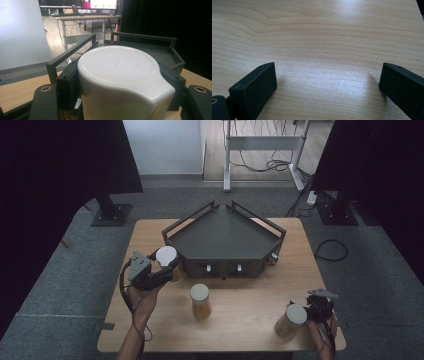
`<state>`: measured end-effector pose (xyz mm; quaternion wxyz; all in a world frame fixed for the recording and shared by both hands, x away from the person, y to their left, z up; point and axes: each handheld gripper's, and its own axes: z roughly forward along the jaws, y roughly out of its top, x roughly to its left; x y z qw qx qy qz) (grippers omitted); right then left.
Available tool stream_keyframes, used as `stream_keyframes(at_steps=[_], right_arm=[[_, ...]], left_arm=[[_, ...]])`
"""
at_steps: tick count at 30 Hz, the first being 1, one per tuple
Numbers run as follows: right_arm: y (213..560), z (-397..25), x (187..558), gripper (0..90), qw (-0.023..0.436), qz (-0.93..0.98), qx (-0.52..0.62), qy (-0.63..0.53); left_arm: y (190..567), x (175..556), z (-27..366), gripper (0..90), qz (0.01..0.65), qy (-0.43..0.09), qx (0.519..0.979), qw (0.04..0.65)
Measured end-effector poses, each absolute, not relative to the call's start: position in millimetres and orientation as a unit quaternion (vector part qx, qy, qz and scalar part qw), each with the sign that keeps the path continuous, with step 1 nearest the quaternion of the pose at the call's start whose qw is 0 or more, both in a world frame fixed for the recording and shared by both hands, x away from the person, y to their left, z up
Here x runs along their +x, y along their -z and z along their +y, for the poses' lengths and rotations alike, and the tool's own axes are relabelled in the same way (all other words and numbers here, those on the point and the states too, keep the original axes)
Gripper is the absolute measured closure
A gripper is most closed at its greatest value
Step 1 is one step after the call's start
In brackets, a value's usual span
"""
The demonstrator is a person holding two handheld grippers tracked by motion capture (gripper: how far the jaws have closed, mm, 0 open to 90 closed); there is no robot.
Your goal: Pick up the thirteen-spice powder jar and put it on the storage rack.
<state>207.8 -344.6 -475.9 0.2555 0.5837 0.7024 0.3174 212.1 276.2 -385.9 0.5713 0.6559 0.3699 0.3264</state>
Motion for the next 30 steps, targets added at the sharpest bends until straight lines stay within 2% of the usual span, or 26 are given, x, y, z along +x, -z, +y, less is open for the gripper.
stream_keyframes(at_steps=[30], right_arm=[[476,-345,208,0.9,0.254,0.703,0.582,-0.318]], left_arm=[[368,239,263,30.8,0.363,-0.329,0.656,0.574]])
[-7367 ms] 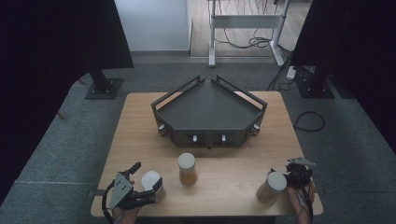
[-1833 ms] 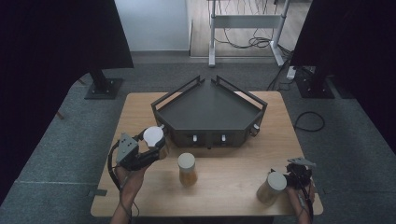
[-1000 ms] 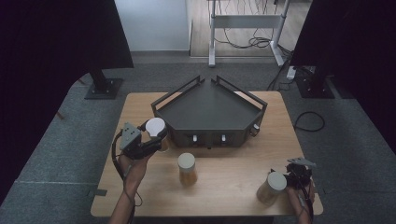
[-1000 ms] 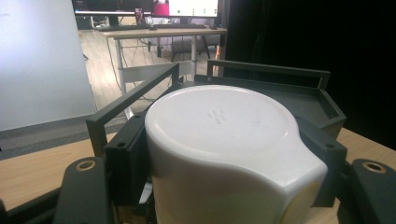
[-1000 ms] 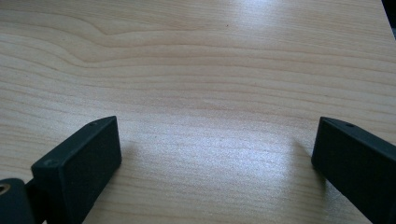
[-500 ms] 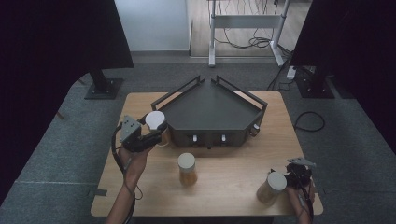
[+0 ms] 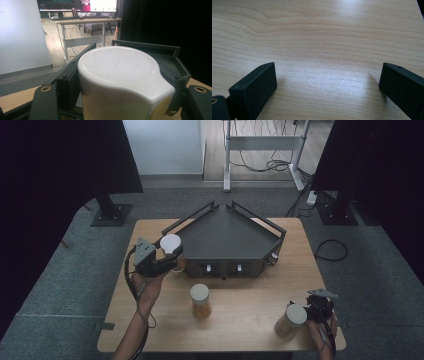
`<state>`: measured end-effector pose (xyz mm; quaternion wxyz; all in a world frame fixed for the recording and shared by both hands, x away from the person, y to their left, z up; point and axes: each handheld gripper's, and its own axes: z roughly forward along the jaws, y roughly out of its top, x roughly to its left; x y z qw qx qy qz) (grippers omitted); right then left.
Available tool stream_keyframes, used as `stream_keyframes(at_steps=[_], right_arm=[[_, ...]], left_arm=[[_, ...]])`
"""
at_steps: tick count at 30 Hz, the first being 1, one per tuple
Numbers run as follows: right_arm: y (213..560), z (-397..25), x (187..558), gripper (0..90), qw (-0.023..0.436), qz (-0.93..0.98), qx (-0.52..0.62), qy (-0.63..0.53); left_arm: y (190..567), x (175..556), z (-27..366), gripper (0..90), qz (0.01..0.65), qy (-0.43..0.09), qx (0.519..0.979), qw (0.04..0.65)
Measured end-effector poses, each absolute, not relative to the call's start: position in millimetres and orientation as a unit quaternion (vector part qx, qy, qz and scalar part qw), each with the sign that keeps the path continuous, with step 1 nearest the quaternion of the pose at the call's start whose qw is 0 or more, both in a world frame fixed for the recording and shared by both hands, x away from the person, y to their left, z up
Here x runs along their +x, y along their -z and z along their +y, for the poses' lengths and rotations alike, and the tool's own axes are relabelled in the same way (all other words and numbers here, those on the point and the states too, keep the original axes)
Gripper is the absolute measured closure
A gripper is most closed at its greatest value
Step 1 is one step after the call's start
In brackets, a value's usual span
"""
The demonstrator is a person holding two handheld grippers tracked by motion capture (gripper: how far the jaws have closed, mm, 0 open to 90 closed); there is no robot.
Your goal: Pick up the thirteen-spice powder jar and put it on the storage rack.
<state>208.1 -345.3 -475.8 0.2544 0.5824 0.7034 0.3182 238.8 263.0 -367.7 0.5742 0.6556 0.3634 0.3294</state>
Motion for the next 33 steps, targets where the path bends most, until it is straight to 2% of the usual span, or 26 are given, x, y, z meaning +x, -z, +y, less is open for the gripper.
stream_keyframes(at_steps=[33], right_arm=[[476,-346,209,1.0,0.253,0.705,0.581,-0.319]], left_arm=[[361,275,250,30.8,0.37,-0.33,0.65,0.576]])
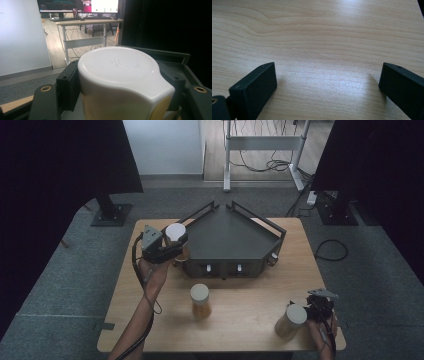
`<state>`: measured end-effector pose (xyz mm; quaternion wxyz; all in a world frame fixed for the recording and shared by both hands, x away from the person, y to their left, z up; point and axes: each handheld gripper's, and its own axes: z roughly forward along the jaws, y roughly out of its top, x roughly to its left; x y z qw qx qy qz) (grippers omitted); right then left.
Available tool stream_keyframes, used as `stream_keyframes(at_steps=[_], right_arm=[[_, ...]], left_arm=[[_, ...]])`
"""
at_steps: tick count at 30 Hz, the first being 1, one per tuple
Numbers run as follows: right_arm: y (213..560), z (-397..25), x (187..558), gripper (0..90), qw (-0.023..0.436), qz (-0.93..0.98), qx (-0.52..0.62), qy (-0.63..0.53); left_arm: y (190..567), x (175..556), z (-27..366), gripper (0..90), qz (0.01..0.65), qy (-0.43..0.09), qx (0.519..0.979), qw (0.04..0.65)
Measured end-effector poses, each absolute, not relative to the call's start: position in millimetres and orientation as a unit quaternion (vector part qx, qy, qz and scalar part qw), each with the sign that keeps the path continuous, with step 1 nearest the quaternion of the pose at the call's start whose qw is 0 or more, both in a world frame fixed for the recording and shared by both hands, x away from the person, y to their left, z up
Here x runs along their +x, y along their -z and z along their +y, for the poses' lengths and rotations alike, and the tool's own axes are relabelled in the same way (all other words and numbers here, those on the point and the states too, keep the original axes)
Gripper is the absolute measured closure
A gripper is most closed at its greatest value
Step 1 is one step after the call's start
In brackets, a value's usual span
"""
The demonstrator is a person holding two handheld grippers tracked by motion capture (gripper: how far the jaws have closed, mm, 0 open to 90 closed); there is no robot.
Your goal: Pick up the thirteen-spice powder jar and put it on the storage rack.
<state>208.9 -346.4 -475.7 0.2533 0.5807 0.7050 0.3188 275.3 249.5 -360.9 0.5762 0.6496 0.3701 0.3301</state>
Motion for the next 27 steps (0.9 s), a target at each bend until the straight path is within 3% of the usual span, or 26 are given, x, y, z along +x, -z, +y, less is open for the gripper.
stream_keyframes(at_steps=[27], right_arm=[[476,-347,209,1.0,0.253,0.706,0.579,-0.319]], left_arm=[[365,305,228,30.8,0.373,-0.333,0.648,0.575]])
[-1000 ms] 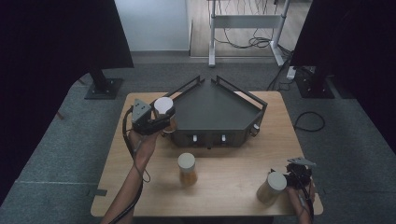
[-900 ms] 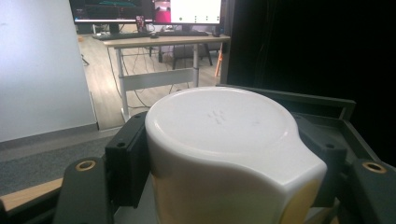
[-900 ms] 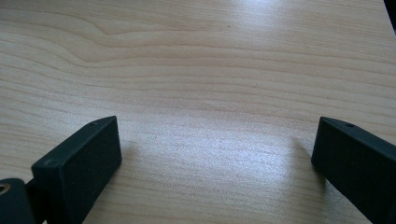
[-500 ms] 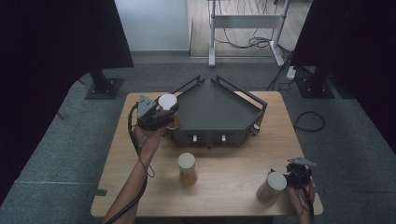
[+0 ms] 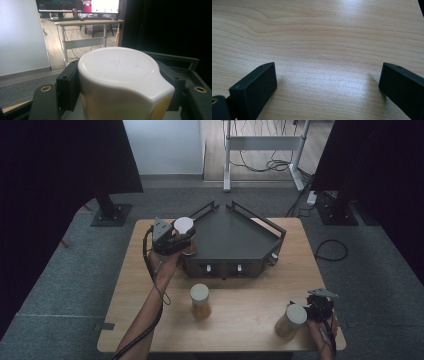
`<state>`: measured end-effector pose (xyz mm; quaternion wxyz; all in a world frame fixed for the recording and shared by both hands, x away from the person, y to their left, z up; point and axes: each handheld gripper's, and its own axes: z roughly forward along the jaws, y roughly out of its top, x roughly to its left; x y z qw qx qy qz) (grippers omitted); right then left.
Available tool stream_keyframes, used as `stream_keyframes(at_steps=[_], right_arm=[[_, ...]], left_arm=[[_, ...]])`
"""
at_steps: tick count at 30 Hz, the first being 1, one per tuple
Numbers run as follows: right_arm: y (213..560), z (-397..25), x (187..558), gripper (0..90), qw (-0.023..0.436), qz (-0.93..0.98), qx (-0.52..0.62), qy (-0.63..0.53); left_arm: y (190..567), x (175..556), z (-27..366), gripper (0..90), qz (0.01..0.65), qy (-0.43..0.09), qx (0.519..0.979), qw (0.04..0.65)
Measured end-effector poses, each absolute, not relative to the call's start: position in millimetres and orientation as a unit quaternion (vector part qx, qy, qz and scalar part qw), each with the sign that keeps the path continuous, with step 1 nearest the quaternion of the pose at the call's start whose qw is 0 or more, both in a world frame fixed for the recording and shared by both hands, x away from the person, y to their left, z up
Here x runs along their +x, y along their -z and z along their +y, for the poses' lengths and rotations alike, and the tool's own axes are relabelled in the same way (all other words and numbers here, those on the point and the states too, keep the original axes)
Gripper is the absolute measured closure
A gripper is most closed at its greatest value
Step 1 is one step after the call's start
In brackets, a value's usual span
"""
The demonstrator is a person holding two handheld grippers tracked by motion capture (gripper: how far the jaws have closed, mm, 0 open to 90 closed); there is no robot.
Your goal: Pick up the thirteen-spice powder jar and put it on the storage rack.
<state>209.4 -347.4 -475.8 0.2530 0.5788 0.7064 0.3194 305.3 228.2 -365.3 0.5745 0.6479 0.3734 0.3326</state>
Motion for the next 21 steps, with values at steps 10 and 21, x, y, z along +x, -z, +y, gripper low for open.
stream_keyframes(at_steps=[10,21], right_arm=[[476,-348,210,1.1,0.253,0.707,0.578,-0.319],[476,-348,210,1.0,0.253,0.707,0.578,-0.32]], left_arm=[[369,317,221,30.8,0.375,-0.336,0.648,0.572],[373,323,211,30.7,0.371,-0.34,0.662,0.556]])
